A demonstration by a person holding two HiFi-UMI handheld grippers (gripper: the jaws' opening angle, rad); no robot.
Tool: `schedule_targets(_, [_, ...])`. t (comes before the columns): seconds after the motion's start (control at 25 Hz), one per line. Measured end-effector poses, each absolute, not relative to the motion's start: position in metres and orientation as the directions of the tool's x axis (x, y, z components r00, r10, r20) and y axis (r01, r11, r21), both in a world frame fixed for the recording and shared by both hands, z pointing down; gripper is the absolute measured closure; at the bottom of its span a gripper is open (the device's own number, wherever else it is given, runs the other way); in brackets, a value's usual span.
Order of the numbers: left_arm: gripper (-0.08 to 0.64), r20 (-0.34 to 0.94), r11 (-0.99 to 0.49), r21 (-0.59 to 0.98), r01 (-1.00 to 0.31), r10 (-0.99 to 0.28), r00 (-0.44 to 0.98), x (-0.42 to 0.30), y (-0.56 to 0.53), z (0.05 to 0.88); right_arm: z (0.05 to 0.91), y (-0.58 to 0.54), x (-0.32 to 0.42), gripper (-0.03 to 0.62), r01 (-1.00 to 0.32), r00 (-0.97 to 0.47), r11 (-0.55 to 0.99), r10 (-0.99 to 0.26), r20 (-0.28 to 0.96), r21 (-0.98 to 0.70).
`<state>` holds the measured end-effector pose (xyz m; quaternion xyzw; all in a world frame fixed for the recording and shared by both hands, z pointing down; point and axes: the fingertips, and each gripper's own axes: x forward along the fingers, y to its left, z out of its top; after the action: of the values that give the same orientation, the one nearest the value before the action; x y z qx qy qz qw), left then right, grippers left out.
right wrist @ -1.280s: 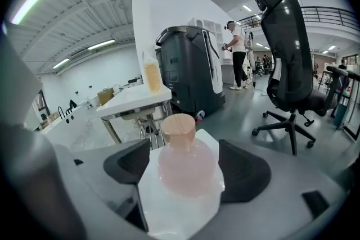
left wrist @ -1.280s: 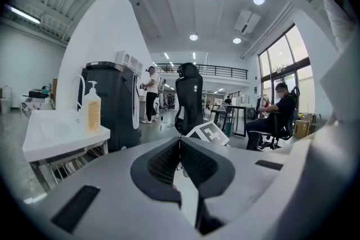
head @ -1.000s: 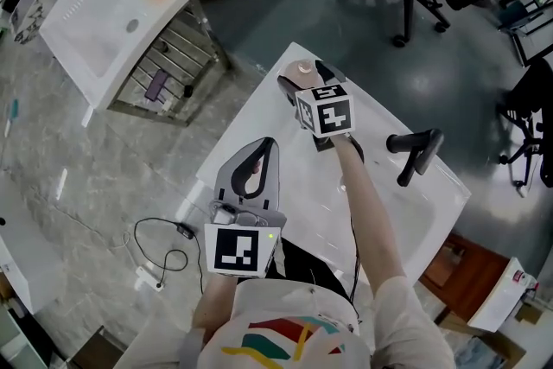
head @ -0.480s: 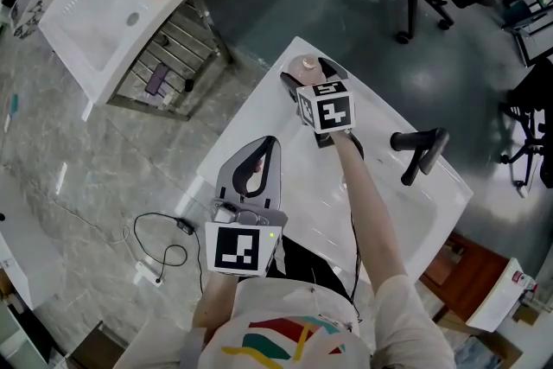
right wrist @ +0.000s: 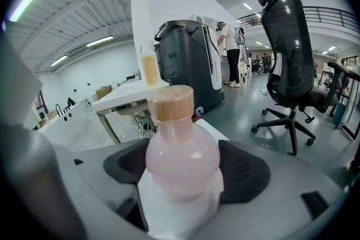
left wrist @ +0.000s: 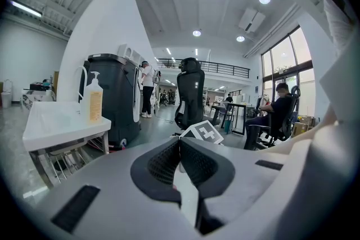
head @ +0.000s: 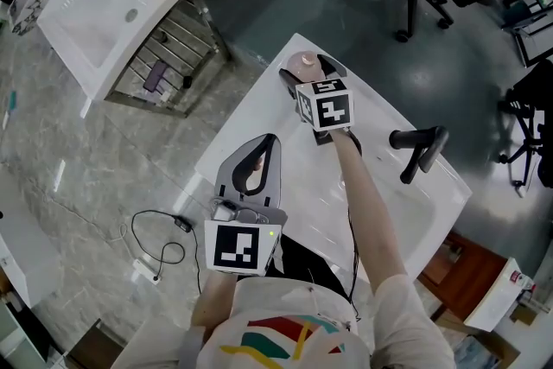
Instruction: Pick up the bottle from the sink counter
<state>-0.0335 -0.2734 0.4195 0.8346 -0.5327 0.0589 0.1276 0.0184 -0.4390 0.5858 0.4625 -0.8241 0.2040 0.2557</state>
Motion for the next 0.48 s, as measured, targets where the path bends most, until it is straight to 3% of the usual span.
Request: schedule_targets(0.48, [0.541,0.229,-0.385,0.136,-0.913,-0.884,0.407,-0.0368,-0.2669,0.4156,0.5836,-0.4412,0.0262,0.215,-0.898,-0.399,0.428,-0.702,0.59,-0.099])
